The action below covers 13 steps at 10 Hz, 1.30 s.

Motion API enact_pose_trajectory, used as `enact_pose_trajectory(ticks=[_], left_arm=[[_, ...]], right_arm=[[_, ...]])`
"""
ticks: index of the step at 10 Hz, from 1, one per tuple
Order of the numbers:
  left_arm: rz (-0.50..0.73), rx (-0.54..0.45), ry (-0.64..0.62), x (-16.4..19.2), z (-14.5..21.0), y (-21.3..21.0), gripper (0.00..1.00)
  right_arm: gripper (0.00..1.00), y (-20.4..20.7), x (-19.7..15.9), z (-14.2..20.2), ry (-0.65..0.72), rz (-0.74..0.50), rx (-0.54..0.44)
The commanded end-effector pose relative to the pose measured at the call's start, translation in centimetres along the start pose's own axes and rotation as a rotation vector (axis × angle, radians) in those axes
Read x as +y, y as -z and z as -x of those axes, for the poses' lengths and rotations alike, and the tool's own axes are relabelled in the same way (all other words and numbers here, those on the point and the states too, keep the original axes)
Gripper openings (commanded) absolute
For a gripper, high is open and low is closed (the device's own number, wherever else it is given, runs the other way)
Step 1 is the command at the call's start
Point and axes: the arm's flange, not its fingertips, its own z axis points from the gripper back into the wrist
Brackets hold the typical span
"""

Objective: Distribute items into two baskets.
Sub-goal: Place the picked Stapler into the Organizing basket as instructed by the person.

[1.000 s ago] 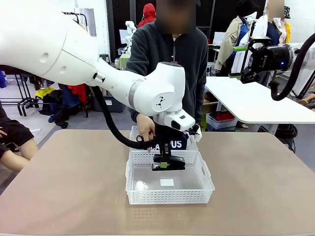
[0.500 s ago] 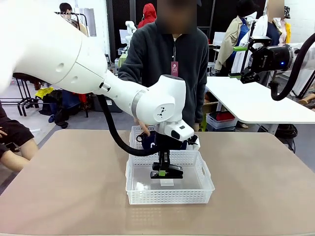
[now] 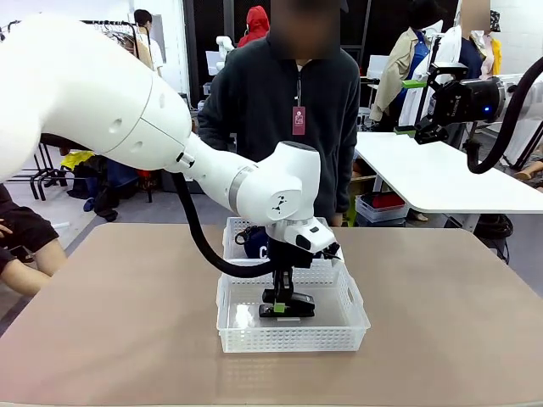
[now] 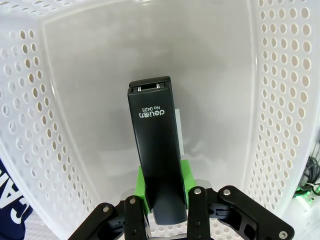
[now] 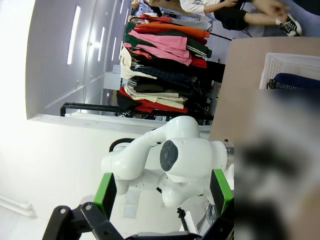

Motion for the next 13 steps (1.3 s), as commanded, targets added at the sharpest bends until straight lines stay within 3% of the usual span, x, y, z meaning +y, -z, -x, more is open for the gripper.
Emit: enact_pose_trajectory(ticks=[1,3,8,9,13], left_arm=[[-0.017,-0.010,-0.025,-0.15,-0.04,0.14,0.00],[-0.006,-0.009,-0.030,0.03,-0.07,0.30,0.00],[0.004,0.000,-0.041,-0.06,0.10,0.44,0.95],[0.005,0.003,-0.040,-0.18,0.06,0.38,1.00],[0.012,0.013,-0.045,-0.48,0.54,-0.04,1.00]], right_arm=[[1.00,-0.03,0.23,0.06,-0.004,-0.003,-0.002],[1.00,-0.03,0.23,0.06,-0.004,-0.003,-0.002],[1.00,-0.03,0.23,0.06,-0.004,-0.003,-0.002],[1.00,-0.03,0.23,0.06,-0.004,-0.003,-0.002],[1.00,-0.03,0.23,0.06,-0.004,-0.003,-0.002]])
